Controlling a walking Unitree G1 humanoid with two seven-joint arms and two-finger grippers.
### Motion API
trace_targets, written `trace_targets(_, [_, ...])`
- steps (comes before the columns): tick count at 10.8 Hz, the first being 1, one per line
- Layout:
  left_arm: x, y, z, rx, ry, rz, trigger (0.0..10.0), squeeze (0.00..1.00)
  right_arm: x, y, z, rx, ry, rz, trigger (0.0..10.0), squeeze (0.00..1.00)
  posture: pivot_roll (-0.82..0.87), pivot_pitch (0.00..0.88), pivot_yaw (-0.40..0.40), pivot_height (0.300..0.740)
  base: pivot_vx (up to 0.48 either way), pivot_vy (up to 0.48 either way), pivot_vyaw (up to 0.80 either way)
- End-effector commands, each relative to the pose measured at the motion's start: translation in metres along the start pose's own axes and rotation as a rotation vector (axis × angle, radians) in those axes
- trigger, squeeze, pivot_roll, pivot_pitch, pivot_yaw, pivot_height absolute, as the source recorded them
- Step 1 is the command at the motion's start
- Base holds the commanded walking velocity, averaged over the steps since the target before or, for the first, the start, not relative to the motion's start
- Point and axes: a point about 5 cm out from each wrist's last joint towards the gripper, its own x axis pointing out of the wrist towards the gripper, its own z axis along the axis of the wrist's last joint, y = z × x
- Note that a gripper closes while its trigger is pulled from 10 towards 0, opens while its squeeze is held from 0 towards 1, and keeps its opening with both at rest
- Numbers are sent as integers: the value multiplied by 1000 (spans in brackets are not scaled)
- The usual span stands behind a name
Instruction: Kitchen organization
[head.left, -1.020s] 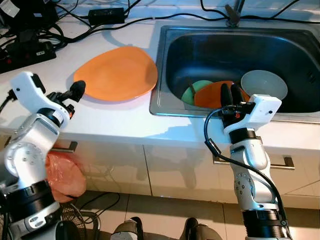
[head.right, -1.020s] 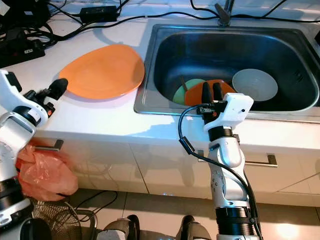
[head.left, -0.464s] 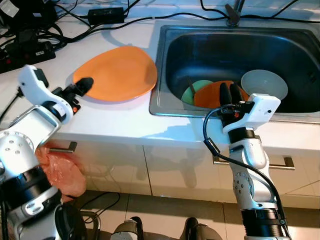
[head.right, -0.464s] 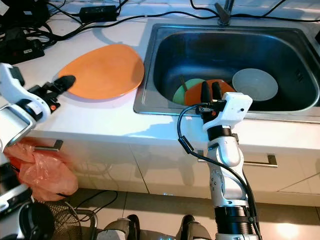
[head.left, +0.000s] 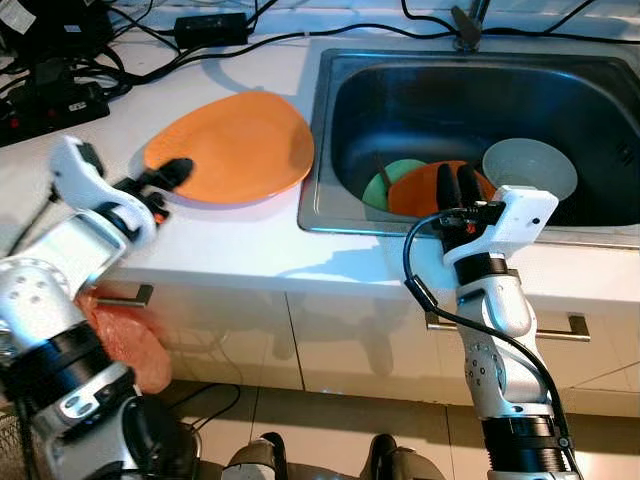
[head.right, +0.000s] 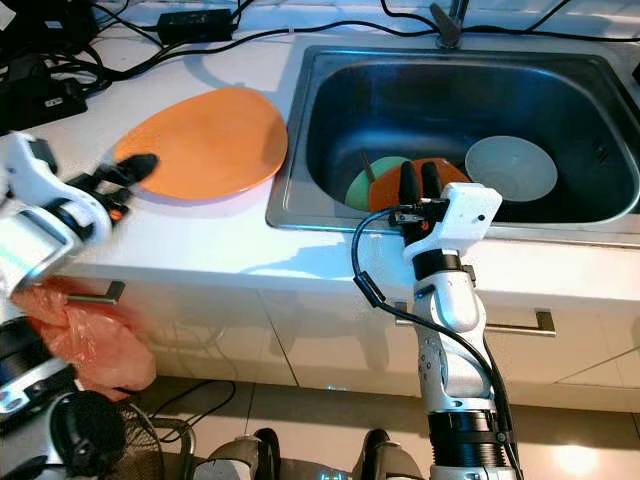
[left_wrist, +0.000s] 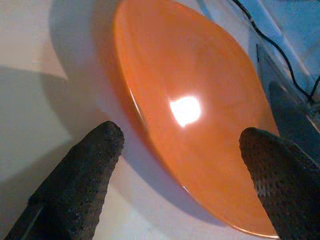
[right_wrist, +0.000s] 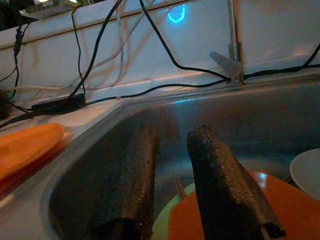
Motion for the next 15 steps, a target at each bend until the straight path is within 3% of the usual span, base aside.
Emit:
trace_targets(1, [3, 5, -7, -29, 37, 36, 10000, 0, -5, 0, -14, 10, 67, -2, 10000, 0, 182, 205, 71, 740, 0, 0, 0])
trace_targets(5, [13, -4, -18, -84, 67, 43, 10000, 0, -7, 1, -14, 6, 71, -4, 10000, 0, 170, 209, 78, 740, 0, 0, 0])
trace_targets(9, [23, -6, -23, -92, 72, 68, 10000, 0, -8, 1, -14, 7, 72, -7, 10000, 0, 157, 214, 80, 740, 0, 0, 0])
trace_targets(13, [39, -14, -42, -96, 109, 61, 10000, 0, -7, 2, -13, 7, 70, -8, 10000, 0, 136, 208, 81, 740, 0, 0, 0])
trace_targets(14, [42, -15, -44, -97, 112, 56, 0, 0, -7, 2, -13, 5, 71, -7, 10000, 0, 131, 202, 81, 740, 0, 0, 0])
trace_targets(15, [44, -18, -47, -94, 114, 45, 0, 0, -7, 1, -13, 5, 72, -8, 10000, 0, 130, 200, 81, 740, 0, 0, 0])
